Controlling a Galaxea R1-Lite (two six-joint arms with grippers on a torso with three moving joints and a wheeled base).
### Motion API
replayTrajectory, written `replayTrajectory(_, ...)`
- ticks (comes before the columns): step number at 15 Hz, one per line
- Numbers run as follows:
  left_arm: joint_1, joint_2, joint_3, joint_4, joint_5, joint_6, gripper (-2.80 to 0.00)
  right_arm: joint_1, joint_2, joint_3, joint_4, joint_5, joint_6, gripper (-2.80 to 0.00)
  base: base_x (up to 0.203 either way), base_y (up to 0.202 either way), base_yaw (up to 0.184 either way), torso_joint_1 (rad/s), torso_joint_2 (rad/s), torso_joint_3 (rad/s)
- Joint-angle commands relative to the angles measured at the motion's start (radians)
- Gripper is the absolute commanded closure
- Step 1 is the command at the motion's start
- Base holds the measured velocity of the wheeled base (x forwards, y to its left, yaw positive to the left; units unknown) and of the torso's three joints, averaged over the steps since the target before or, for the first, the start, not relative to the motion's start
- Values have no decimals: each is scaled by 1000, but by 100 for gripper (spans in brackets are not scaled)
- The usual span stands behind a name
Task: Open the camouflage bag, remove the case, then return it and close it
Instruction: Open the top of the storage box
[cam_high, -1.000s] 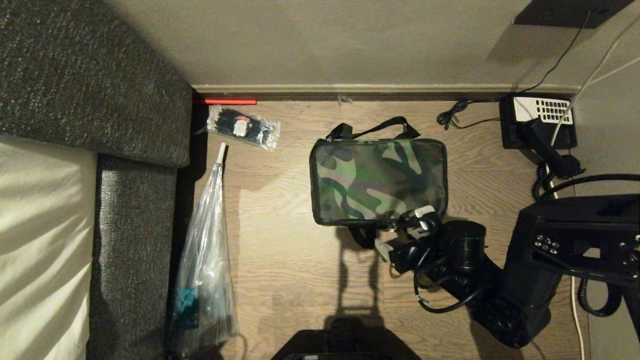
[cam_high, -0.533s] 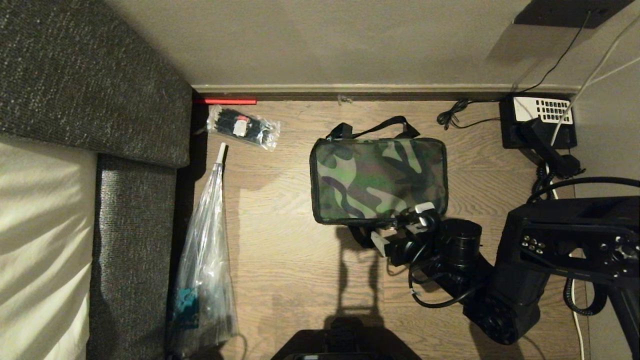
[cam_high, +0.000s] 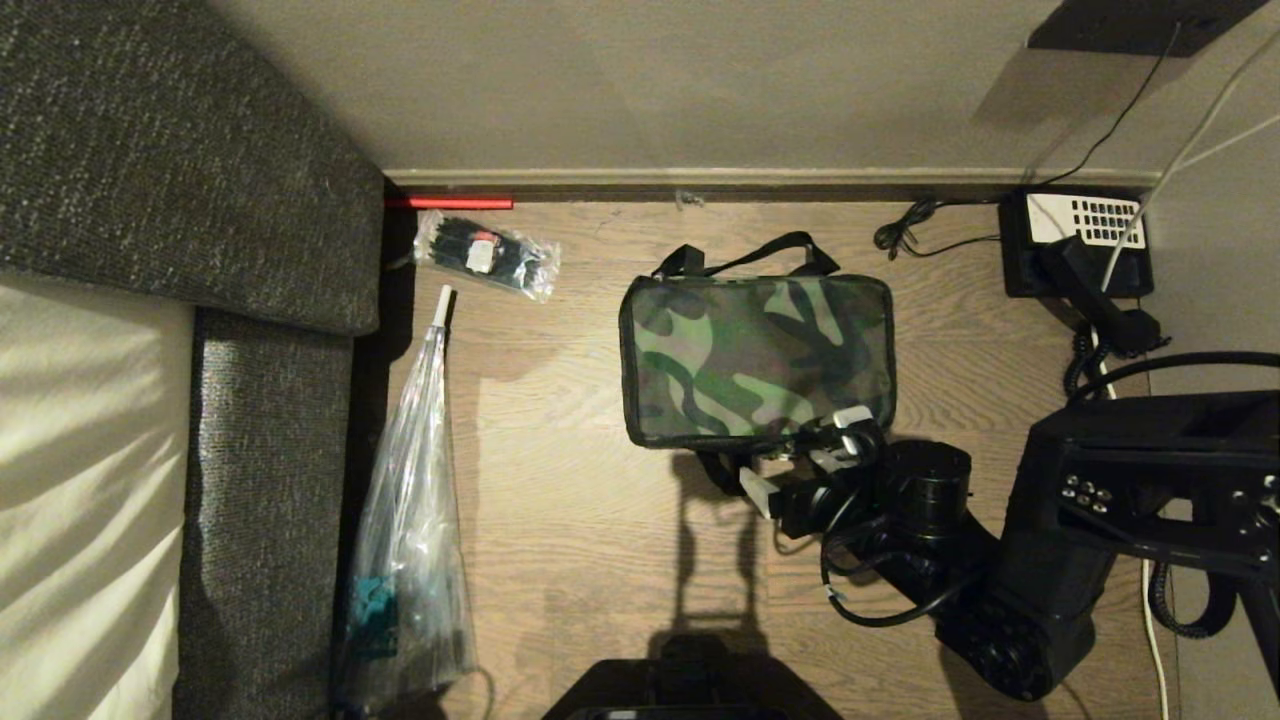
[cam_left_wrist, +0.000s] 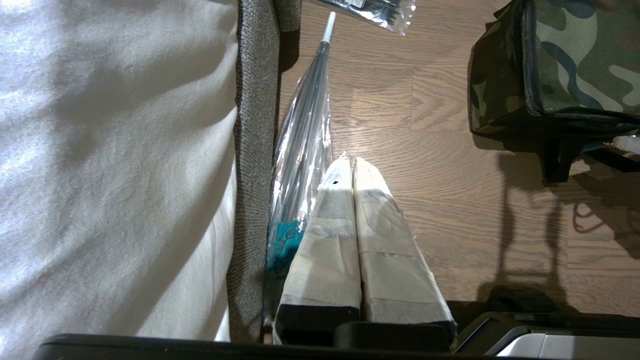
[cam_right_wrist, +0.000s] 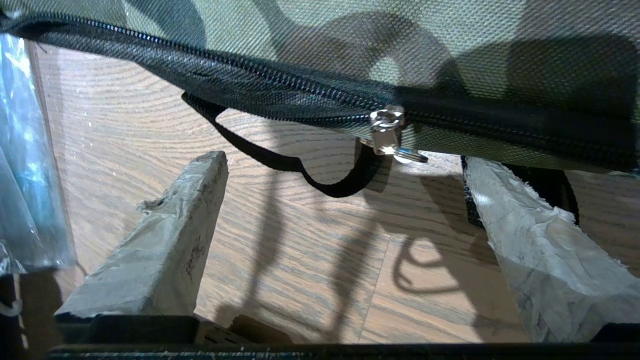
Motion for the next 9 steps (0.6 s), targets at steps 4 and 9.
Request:
replayTrajectory(4,0,1,40,-1,0,-1,0,7,31,-14,-11,-3,20,-280,0,0,0,0,0,0)
replayTrajectory(9,0,1,40,0,0,-1,0,7,55,-28,-45,-6,20,0,0,0,0,0,0,0)
